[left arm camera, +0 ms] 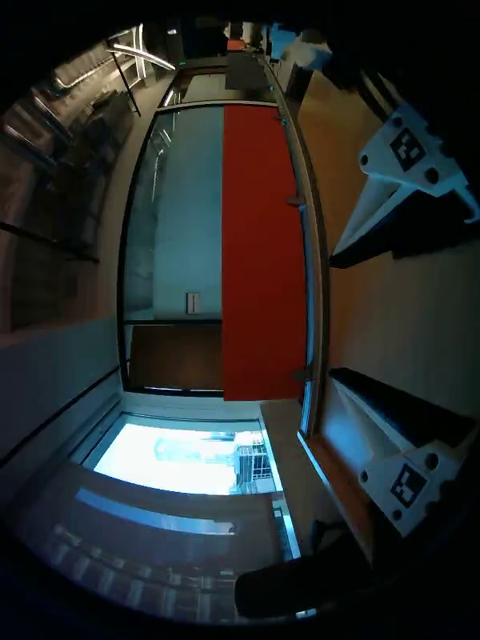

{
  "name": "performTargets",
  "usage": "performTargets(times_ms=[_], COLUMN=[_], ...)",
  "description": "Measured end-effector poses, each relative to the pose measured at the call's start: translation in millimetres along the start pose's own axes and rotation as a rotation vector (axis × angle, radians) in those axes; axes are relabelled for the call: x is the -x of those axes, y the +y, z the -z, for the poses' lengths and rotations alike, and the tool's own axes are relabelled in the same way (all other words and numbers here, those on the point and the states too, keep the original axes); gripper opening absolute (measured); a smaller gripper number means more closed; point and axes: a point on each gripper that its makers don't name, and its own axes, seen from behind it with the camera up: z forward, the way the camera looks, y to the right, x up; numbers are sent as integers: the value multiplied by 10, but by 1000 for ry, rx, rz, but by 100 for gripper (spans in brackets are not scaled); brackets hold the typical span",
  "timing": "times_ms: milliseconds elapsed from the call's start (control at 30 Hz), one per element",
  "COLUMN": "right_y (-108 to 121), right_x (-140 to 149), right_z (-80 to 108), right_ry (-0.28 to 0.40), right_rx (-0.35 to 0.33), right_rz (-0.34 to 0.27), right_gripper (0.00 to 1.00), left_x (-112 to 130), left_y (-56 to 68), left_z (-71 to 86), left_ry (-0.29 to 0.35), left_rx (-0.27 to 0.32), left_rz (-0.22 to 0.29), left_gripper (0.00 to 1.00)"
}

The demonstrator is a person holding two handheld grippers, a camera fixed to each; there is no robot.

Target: Fold towel

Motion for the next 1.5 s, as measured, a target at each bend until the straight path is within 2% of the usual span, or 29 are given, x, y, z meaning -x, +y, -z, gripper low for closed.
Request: performTargets(times_ms=[200,400,600,767,900,1100,1400,1500], right_y=[33,80,64,-75,-259,-531,-857,-917], right_x=[-150,-254,-296,-327,-325,-385,-283,-243], right_z=[-6,20,23,12,24,43,146,163], right_ry=[-11,-18,-28,-45,-69,-112,-170,-186], right_rx=[2,2,-21,-88,-168,-283,-424,-452], right_rz=[9,12,39,61,85,104,169,193], right_gripper=[100,100,100,100,100,100,100,100], left_x=[-303,-425,-484,-505,-511,-510,-477,-436], left_y=[37,99,208,321,415,599,796,842], left_z=[34,42,43,66,110,205,307,316], left_ry=[-10,-22,-44,-65,-83,-115,-152,-169], left_rx=[6,21,64,118,167,267,392,428], left_rz=[-3,-10,-26,-46,-56,-55,-86,-100], left_gripper=[92,92,93,93,93,92,92,92])
